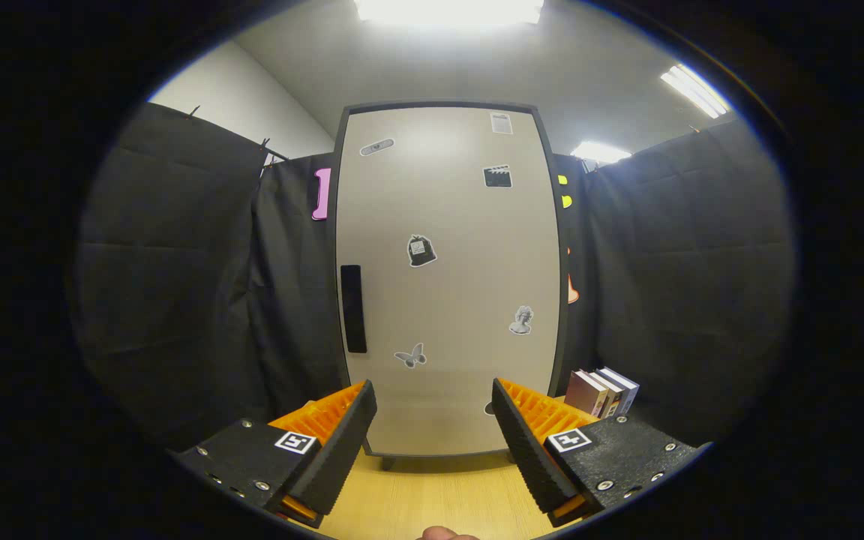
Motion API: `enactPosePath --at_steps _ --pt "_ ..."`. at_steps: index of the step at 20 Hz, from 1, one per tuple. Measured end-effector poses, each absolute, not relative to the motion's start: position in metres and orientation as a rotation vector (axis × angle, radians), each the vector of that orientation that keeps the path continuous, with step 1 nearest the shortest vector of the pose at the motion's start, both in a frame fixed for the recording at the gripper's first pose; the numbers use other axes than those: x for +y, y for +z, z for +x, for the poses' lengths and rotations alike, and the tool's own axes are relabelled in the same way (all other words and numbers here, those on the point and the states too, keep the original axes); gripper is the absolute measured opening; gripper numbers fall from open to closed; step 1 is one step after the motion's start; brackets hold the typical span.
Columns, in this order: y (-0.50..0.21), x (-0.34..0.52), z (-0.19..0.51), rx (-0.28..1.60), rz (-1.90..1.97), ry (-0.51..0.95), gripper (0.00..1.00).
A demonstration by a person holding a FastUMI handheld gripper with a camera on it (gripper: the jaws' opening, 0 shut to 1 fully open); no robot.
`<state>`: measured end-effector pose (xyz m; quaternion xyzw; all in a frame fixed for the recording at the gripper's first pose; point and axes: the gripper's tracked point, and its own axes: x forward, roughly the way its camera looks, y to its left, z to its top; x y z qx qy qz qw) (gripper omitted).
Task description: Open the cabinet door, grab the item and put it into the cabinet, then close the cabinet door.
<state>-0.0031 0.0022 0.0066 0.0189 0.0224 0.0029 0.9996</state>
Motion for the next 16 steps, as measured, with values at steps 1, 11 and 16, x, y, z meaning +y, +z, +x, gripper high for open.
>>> enactPosePath --at_steps 1,11,16 --pt "0.006 0.002 -0.003 0.047 0.040 0.006 0.96" --pt "0.024 0.027 0.016 0.078 0.056 0.063 0.96" --pt "0.030 0.058 0.038 0.073 -0.010 0.100 0.96"
